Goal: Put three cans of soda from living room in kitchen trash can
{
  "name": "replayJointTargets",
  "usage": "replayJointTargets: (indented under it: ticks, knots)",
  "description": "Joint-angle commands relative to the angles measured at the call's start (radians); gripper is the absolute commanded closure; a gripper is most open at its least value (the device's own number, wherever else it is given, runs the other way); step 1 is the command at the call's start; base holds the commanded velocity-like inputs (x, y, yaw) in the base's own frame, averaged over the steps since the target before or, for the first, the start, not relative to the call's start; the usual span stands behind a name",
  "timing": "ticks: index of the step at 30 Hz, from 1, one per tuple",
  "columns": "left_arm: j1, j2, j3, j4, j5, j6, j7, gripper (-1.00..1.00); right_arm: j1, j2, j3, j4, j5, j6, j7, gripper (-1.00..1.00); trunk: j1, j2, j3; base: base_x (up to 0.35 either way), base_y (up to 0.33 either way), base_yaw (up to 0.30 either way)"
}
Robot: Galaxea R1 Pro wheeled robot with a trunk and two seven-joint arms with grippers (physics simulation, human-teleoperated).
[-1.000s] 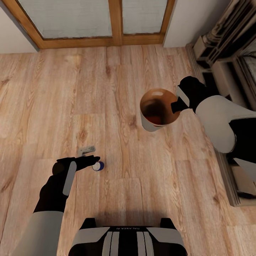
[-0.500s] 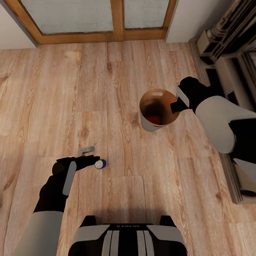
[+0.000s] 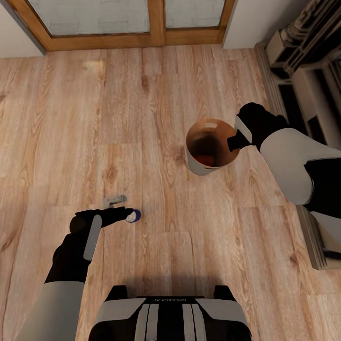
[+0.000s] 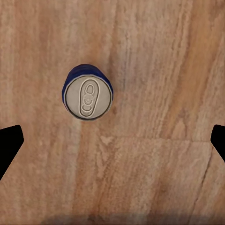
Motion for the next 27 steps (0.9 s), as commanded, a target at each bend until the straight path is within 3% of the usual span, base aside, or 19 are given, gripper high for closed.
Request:
replayJointTargets:
  ticks: [1, 5, 9, 13, 17, 21, 27]
  knots:
    - [0.0, 0.0, 0.0, 0.0, 0.0, 0.0, 0.0, -1.0, -0.001, 0.0, -0.005, 0.0, -0.015, 0.0, 0.0, 1.0, 0.004, -0.007, -0.005, 0.0, 0.0, 0.0]
    - [0.0, 0.0, -0.001, 0.001, 0.0, -0.001, 0.001, -1.0, -0.005, 0.001, -0.006, 0.003, -0.015, 0.0, 0.0, 1.0, 0.019, -0.035, -0.023, 0.0, 0.0, 0.0]
    - [0.0, 0.0, -0.001, 0.001, 0.0, -0.001, 0.001, -1.0, -0.015, 0.019, -0.002, 0.014, -0.008, 0.0, 0.0, 1.0, 0.034, -0.063, -0.042, 0.0, 0.0, 0.0]
    - [0.0, 0.0, -0.002, 0.001, 0.0, -0.002, 0.001, -1.0, -0.071, 0.043, 0.012, 0.056, 0.001, 0.0, 0.0, 1.0, 0.05, -0.091, -0.06, 0.0, 0.0, 0.0]
    - [0.0, 0.0, -0.003, 0.001, -0.001, -0.003, 0.004, -1.0, -0.163, 0.07, 0.016, 0.107, 0.004, 0.0, 0.0, 1.0, 0.065, -0.119, -0.074, 0.0, 0.0, 0.0]
    - [0.0, 0.0, -0.003, 0.003, -0.001, -0.003, 0.006, -1.0, -0.224, 0.08, 0.016, 0.125, 0.005, 0.0, 0.0, 1.0, 0.065, -0.119, -0.075, 0.0, 0.0, 0.0]
    - [0.0, 0.0, -0.003, 0.005, -0.001, -0.003, 0.007, -1.0, -0.247, 0.082, 0.016, 0.13, 0.005, 0.0, 0.001, 1.0, 0.065, -0.119, -0.075, 0.0, 0.0, 0.0]
